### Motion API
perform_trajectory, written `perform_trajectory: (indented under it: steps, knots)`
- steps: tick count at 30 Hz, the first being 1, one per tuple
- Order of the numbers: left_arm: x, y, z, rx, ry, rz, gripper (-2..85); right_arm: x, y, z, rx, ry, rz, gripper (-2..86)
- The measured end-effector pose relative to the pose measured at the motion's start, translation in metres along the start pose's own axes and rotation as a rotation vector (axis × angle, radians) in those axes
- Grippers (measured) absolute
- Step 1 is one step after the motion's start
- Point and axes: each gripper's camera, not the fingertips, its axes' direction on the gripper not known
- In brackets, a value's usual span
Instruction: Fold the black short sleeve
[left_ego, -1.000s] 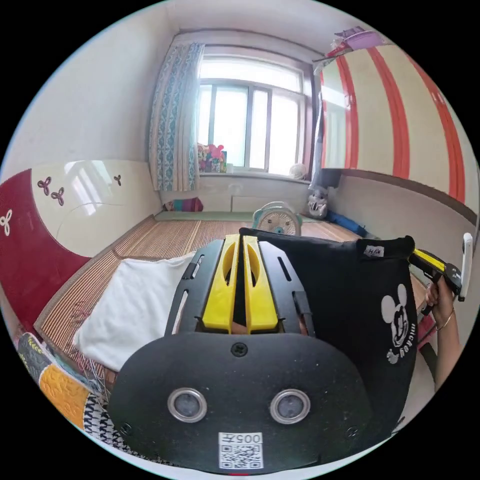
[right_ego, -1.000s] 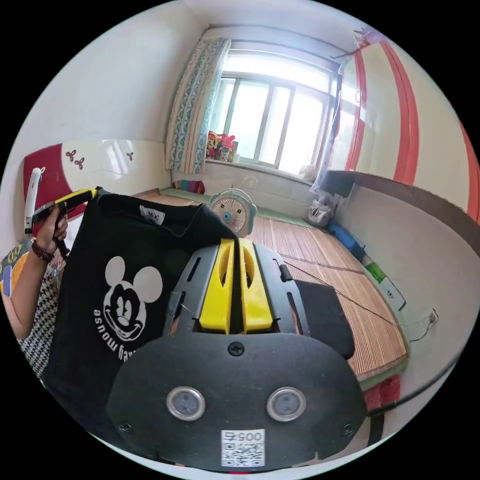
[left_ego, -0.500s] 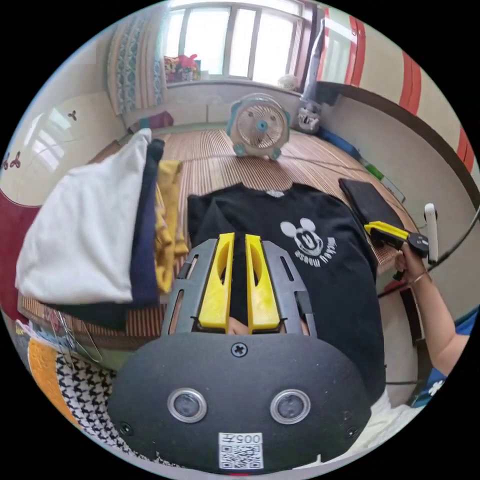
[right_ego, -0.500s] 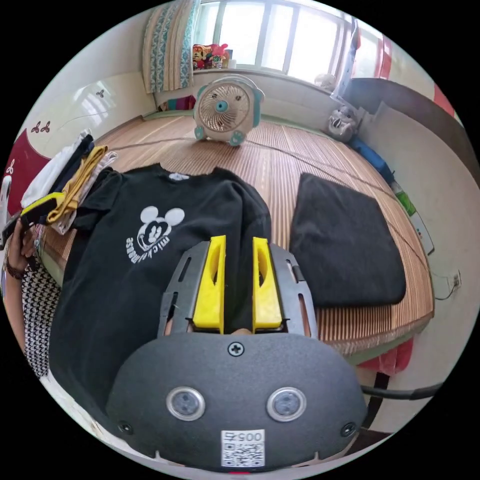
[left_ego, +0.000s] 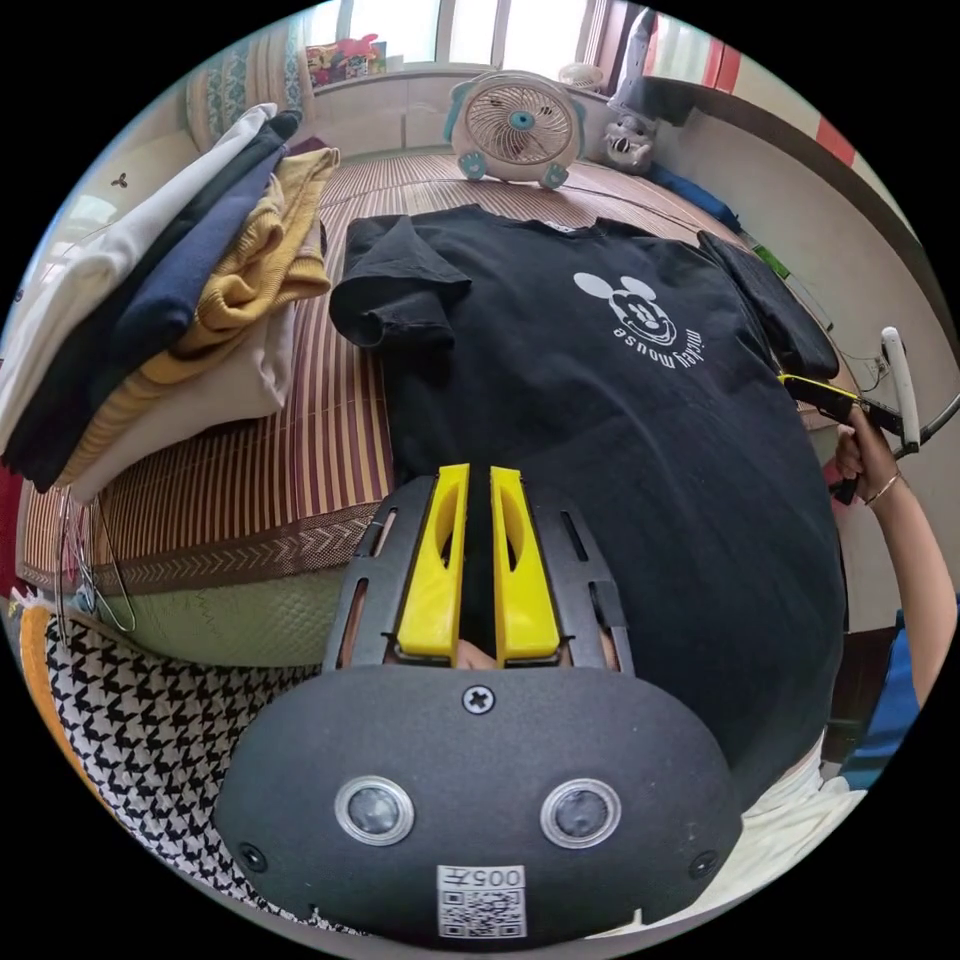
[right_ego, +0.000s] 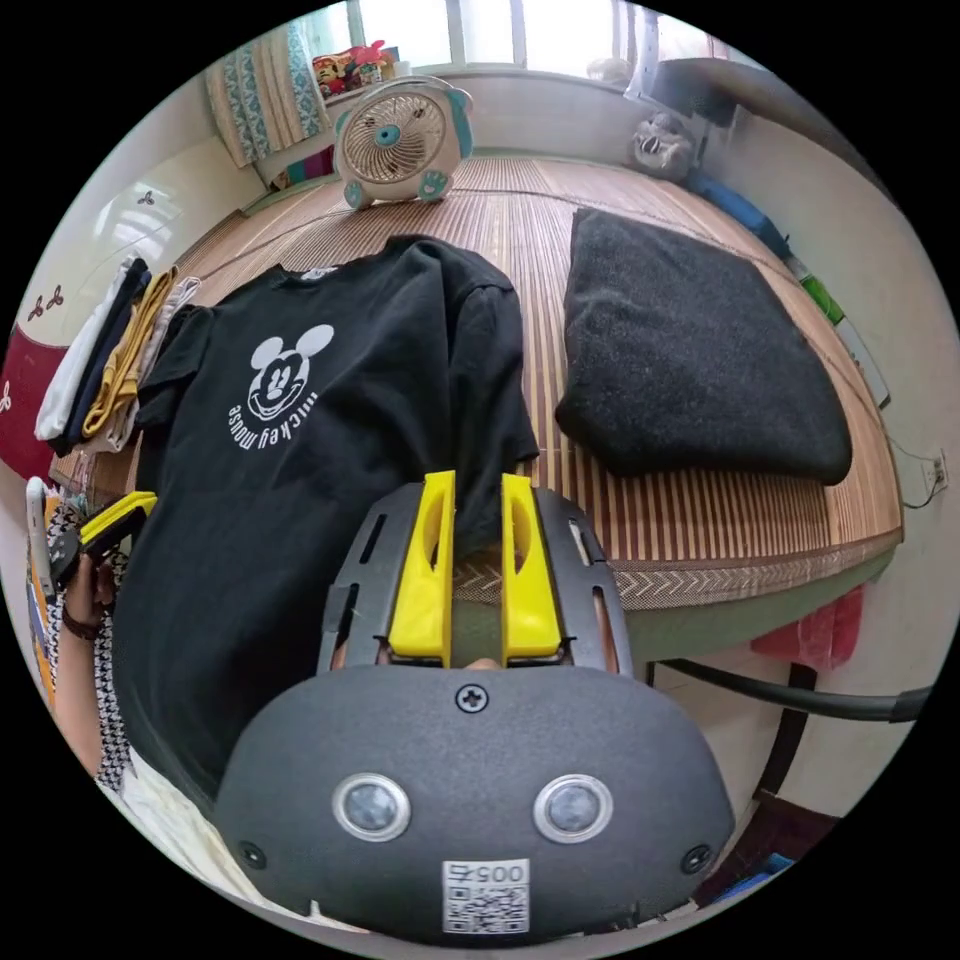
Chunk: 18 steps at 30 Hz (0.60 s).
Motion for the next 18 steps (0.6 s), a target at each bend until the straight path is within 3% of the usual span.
perform_trajectory:
  steps: [5, 11, 18]
  knots:
    - [0.004, -0.003, 0.010, -0.016, -0.026, 0.008, 5.2, -0.007, -0.017, -0.019, 0.040, 0.028, -0.060, 0.6]
    - [0.006, 0.003, 0.018, 0.005, -0.044, -0.006, 5.2, 0.008, -0.025, -0.009, -0.057, -0.054, -0.066, 5.2]
    - [0.001, 0.008, 0.022, -0.007, -0.027, -0.013, 5.2, 0.048, -0.016, -0.026, 0.136, -0.099, 0.119, 5.2]
